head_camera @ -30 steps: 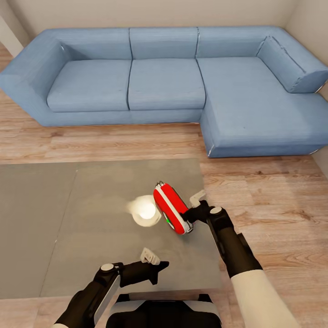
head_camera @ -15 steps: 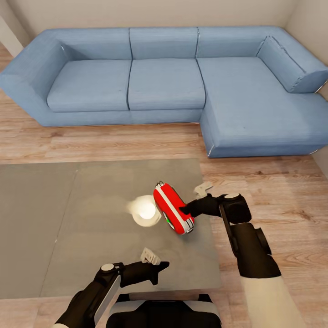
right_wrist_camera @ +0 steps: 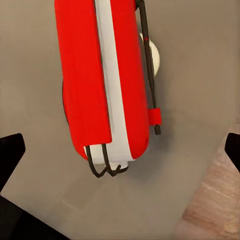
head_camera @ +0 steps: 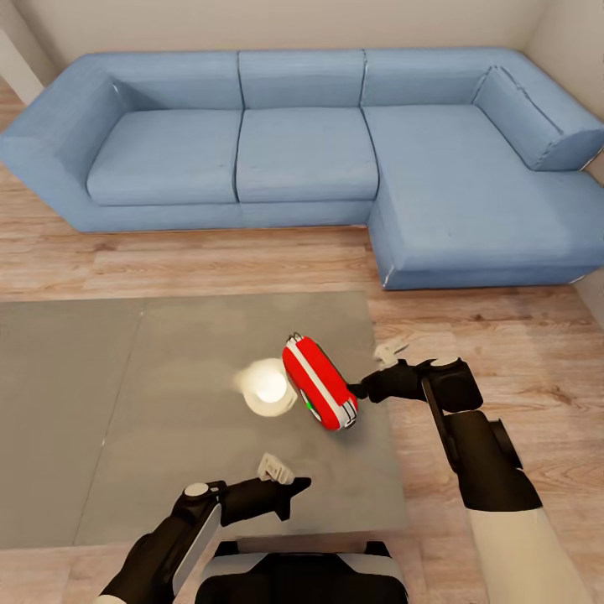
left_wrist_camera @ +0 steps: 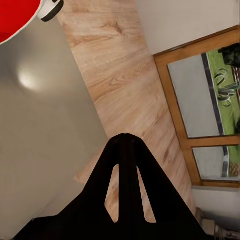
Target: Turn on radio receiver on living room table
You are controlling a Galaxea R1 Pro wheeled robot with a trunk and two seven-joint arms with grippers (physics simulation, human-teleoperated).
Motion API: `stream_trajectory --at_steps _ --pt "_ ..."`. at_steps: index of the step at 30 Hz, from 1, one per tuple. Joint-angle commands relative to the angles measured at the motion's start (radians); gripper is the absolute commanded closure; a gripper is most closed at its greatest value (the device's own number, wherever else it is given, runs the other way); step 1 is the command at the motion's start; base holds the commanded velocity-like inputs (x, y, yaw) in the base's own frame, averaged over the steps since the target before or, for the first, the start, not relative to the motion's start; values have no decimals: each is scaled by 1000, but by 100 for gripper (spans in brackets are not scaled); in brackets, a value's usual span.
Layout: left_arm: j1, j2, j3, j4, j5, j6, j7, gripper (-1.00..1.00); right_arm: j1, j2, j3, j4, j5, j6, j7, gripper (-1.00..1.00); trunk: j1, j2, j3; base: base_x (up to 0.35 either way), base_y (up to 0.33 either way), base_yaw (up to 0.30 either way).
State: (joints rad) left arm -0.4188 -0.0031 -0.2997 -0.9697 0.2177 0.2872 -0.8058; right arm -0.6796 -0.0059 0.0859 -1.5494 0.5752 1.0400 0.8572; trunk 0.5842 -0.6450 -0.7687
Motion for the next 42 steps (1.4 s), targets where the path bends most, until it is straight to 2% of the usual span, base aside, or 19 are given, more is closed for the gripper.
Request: stream_trajectory --at_steps 1,15,31,37,42 --pt "0 0 0 -1 0 0 0 100 0 0 0 0 0 0 0 -100 0 0 0 -197 0 0" --pt "0 5 0 -42 -1 3 -1 100 5 -3 -1 2 7 0 0 -100 0 0 0 -310 0 0" --pt "0 2 -2 -40 -1 0 0 100 10 -29 -3 8 5 0 0 -100 0 0 0 -20 0 0" --pt "0 6 -2 -40 -1 0 1 100 33 -56 -7 11 2 0 0 -100 0 0 0 0 0 0" --pt "0 9 -2 -42 0 0 1 100 81 -118 -31 11 -1 -11 1 -100 0 0 0 0 0 0"
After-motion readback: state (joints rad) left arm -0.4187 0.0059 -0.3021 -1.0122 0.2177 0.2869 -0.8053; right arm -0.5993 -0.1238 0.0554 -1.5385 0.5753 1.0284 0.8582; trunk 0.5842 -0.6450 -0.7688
